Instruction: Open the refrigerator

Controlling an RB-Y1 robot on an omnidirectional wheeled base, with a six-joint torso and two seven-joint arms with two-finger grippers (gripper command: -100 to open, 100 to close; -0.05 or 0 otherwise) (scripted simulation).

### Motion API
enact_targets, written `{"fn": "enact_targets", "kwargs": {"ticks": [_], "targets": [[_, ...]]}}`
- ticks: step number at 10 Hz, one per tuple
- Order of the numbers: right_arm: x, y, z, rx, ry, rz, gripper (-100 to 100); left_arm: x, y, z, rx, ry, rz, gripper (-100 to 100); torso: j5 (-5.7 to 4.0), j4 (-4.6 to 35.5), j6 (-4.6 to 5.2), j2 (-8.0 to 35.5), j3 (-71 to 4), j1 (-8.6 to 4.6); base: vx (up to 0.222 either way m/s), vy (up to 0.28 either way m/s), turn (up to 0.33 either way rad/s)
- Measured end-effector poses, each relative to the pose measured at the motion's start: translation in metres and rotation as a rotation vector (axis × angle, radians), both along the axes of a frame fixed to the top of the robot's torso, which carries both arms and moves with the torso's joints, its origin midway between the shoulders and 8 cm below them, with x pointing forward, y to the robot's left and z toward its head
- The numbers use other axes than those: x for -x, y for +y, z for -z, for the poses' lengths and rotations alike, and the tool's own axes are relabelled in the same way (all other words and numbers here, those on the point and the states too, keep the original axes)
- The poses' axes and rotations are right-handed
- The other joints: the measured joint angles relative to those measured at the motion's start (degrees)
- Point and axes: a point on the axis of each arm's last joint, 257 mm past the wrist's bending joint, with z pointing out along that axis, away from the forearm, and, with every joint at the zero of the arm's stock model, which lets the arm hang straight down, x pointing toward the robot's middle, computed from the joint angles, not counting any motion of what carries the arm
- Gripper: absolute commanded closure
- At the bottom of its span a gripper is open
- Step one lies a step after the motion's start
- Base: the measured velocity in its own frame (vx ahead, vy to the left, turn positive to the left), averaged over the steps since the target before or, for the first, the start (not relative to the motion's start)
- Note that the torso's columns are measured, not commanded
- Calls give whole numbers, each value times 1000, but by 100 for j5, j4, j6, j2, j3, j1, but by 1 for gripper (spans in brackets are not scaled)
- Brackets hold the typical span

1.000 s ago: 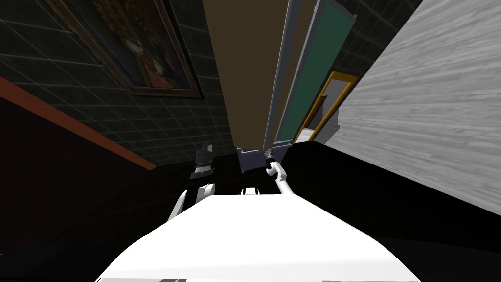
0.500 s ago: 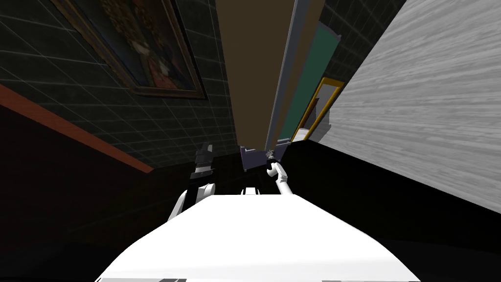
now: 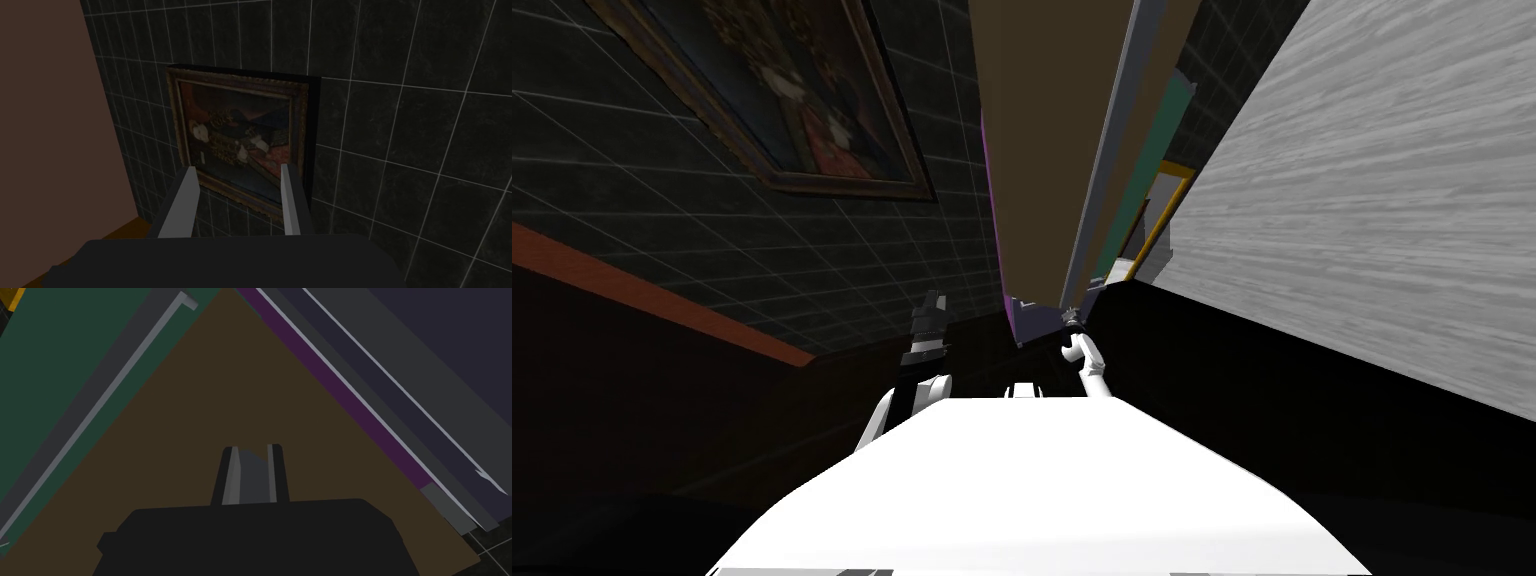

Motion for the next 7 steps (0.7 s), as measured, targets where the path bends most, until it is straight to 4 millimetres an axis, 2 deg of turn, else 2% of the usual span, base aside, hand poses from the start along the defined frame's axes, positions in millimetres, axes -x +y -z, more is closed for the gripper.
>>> {"fn": "enact_targets", "kwargs": {"ticks": [2, 5, 7], "targets": [[7, -12, 0, -4, 1, 34, 100, 0, 0, 0, 0, 0, 0, 0, 8, 18, -15, -7, -6, -11, -48, 164, -65], [15, -29, -9, 1, -14, 84, 100, 0, 0, 0, 0, 0, 0, 0, 19, 22, 16, 32, 16, 21, -42, 168, -89], [20, -36, 3, -4, 9, 100, 100, 0, 0, 0, 0, 0, 0, 0, 1, 1, 16, -7, -6, -20, -1, 188, -95]]}}
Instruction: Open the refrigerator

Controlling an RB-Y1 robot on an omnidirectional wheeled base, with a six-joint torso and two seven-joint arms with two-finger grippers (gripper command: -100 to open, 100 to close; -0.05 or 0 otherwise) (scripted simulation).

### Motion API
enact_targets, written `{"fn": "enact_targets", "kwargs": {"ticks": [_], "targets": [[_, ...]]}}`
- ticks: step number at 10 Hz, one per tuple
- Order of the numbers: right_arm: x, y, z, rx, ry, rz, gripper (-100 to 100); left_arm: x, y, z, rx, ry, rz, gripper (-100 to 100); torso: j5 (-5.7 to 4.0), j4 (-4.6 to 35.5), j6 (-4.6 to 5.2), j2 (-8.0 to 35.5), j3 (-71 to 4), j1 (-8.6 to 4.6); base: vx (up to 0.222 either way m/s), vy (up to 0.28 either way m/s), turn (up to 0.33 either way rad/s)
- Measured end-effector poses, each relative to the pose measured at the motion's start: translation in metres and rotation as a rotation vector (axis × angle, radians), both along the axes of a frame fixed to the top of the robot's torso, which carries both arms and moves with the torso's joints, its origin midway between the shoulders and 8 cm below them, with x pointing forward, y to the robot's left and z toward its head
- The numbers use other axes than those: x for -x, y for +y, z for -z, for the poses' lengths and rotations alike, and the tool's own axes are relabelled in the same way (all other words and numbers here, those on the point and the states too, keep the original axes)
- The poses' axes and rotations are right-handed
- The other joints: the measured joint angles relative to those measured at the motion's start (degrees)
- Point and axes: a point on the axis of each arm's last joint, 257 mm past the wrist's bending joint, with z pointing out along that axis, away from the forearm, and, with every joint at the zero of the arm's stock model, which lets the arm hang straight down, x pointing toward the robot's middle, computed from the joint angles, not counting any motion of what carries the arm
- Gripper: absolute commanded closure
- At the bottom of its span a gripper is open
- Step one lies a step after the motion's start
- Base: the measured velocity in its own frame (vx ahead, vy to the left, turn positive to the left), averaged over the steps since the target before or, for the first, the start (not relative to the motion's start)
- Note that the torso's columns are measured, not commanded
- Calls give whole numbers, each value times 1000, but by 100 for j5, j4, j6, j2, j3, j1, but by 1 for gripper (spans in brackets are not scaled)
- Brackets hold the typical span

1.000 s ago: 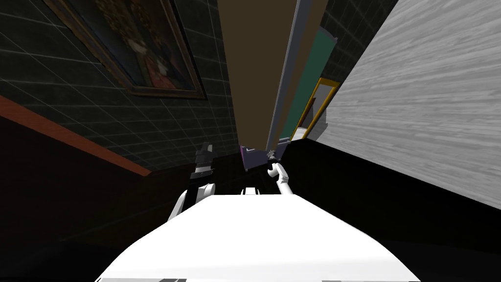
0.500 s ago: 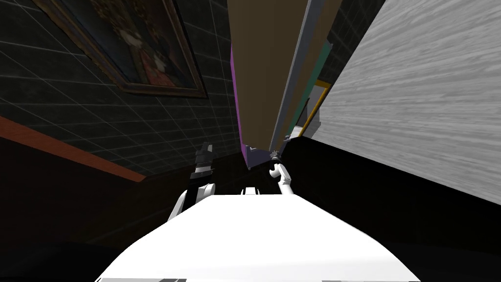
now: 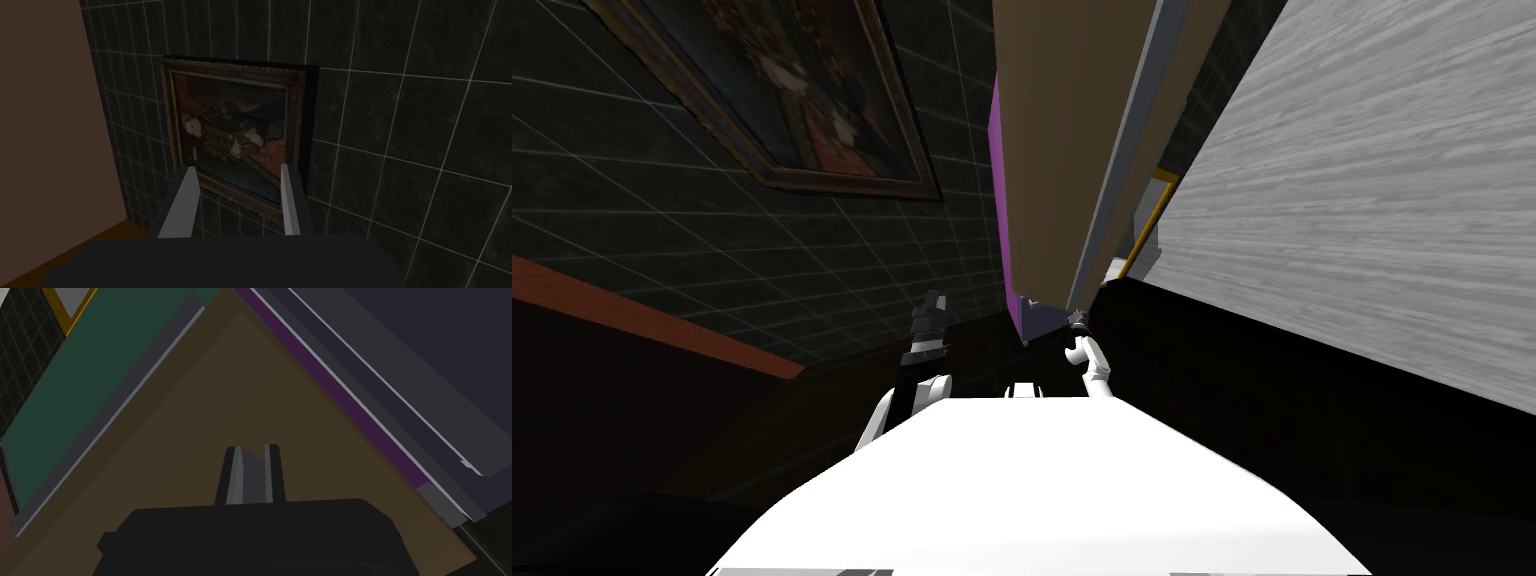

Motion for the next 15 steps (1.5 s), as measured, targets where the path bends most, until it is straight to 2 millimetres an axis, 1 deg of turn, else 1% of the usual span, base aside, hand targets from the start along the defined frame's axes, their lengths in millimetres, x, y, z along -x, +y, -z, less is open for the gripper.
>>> {"fn": "enact_targets", "kwargs": {"ticks": [1, 2, 3, 4, 6, 7, 8, 9, 10, 11, 12, 13, 15], "targets": [[2, -7, 0, 3, -2, 21, 100, 0, 0, 0, 0, 0, 0, 0, 5, -13, -5, 0, -1, 45, -17, 323, -156], [7, -18, -4, -3, -4, 42, 100, 0, 0, 0, 0, 0, 0, 0, 17, -4, -10, 8, 3, 62, -24, 208, -68], [11, -27, -2, 0, 3, 61, 100, 0, 0, 0, 0, 0, 0, 0, 10, 3, -32, 5, 3, 24, -27, 64, 9], [13, -28, 3, 1, 8, 69, 100, 0, 0, 0, 0, 0, 0, 0, 1, 4, -44, -11, -6, -11, -25, 98, -19], [16, -35, -4, 0, -7, 91, 100, 0, 0, 0, 0, 0, 0, 0, 22, 3, -11, 1, -2, 57, -13, 240, -134], [18, -45, -7, 3, -16, 112, 100, 0, 0, 0, 0, 0, 0, 0, 25, 0, -12, 16, 8, 82, -26, 204, -62], [23, -53, -6, 1, -15, 126, 100, 0, 0, 0, 0, 0, 0, 0, 21, 8, -27, 22, 12, 46, -38, 196, -60], [27, -58, -7, 1, -16, 141, -100, 0, 0, 0, 0, 0, 0, 0, 22, 14, -25, 22, 11, 42, -42, 50, 18], [28, -59, -8, -2, -13, 156, -100, 0, 0, 0, 0, 0, 0, 0, -3, -12, -50, -7, -2, -1, -52, -114, 141], [24, -54, -16, -3, -18, 160, -100, 0, 0, 0, 0, 0, 0, 0, -36, -49, -36, -49, -27, -54, -53, -112, 131], [23, -48, -14, -9, -6, 163, -100, 0, 0, 0, -1, 0, 0, 0, -20, -33, -8, -69, -42, -52, -38, -99, 64], [22, -45, -19, -12, -4, 168, -100, 0, 0, 0, -1, 0, 0, 0, -8, -26, 5, -54, -35, -27, -20, -85, 42], [18, -42, -30, -14, -3, 185, -100, 0, 0, 0, -1, 0, 0, 0, 4, -12, -9, -4, -4, 24, -24, -76, 49]]}}
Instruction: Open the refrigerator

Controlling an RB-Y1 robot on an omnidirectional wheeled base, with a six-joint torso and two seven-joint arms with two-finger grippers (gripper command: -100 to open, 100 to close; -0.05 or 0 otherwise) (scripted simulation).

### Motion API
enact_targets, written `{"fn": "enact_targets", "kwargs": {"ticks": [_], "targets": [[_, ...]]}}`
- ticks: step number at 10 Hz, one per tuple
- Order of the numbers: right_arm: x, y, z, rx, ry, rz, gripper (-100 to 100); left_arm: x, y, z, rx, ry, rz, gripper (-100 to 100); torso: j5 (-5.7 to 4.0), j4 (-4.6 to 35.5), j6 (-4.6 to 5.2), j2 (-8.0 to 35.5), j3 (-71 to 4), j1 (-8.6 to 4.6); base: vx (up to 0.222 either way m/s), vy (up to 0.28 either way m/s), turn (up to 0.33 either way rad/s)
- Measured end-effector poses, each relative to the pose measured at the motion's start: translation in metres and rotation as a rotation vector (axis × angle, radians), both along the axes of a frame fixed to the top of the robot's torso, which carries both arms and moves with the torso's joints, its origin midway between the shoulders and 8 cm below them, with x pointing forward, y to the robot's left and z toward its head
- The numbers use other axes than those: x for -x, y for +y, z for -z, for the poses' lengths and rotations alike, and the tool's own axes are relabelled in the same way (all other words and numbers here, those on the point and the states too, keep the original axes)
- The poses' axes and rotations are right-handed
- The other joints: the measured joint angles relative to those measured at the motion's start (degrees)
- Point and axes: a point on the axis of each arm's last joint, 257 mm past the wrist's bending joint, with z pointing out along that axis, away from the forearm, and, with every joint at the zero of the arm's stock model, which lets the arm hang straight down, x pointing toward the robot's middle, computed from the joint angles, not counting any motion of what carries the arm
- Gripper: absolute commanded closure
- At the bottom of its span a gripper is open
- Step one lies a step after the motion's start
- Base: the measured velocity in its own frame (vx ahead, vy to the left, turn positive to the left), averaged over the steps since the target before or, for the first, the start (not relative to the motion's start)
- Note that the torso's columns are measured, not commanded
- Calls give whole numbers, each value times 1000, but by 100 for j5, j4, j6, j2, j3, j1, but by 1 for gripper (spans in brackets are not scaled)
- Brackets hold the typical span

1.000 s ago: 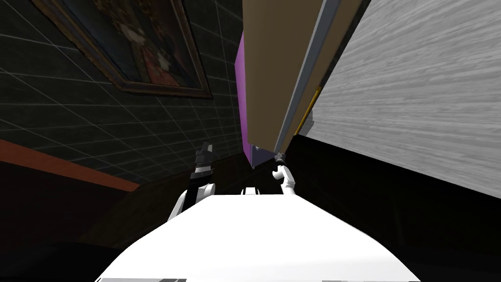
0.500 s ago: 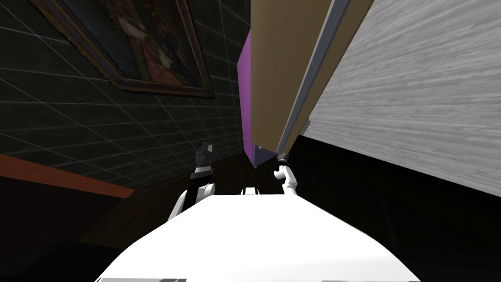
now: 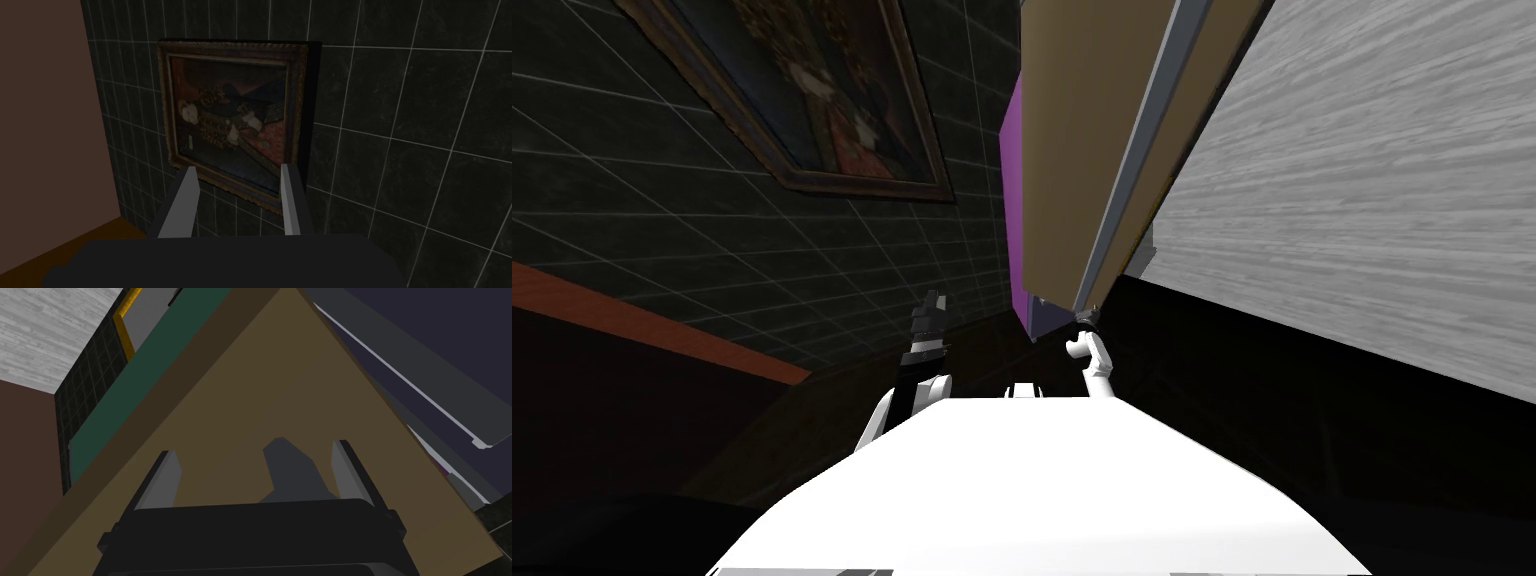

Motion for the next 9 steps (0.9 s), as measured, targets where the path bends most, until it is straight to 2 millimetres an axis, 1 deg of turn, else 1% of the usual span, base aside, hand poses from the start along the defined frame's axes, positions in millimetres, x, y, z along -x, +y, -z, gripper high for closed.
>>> {"fn": "enact_targets", "kwargs": {"ticks": [3, 4, 9], "targets": [[1, 8, -9, -8, 12, 19, -100, 0, 0, 0, 0, 0, 0, 0, 11, 25, 1, 43, 26, 14, -30, -47, 61], [1, 9, -5, -10, 22, 20, 0, 0, 0, 0, 0, 0, 0, 0, 4, 11, 10, 29, 19, 11, 12, -1, 28], [4, 10, 10, -14, 53, 19, 0, 0, 0, 0, 0, 0, 0, 0, -23, -31, -1, -30, -16, -30, 6, 4, 17]]}}
